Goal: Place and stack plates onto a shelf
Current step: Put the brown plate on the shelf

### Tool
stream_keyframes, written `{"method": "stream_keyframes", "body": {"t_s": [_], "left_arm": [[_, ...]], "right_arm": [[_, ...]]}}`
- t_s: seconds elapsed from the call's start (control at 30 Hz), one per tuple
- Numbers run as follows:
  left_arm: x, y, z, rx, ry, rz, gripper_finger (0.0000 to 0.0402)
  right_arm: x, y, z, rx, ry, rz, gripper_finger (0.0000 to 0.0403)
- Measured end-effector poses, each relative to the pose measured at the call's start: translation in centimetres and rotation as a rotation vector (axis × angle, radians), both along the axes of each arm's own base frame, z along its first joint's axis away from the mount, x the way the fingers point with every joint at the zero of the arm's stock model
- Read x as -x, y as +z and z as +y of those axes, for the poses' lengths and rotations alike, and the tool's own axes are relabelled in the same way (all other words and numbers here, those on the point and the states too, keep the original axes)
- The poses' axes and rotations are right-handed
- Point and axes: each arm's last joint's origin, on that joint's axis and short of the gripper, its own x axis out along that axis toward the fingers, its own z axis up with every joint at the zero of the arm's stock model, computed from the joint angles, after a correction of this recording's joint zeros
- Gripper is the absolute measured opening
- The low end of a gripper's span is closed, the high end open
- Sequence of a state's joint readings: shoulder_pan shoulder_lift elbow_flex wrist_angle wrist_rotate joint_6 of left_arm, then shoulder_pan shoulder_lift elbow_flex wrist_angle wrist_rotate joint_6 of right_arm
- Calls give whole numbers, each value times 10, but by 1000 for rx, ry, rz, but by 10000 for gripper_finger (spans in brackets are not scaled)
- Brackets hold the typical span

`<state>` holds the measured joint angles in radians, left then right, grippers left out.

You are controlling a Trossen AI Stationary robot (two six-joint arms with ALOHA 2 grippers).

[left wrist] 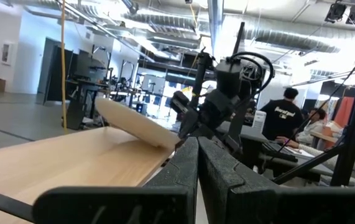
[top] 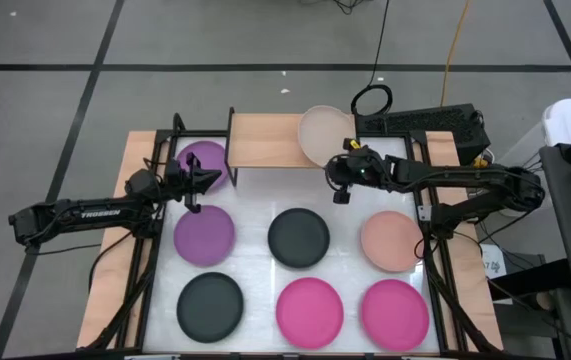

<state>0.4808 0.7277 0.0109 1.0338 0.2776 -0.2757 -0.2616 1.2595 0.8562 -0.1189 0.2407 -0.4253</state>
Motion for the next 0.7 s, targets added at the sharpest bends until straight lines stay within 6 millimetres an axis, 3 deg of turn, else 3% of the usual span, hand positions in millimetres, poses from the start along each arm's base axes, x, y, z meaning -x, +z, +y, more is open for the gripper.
{"method": "stream_keyframes", "body": {"t_s": [0.3, 0.7], "left_arm": [[0, 1, 0, -15, 3, -9, 15], [0, 1, 0, -16, 4, -8, 15]], "right_arm": [[-10, -10, -3, 16, 24, 23, 1], [-11, -10, -3, 22, 30, 17, 8]]}}
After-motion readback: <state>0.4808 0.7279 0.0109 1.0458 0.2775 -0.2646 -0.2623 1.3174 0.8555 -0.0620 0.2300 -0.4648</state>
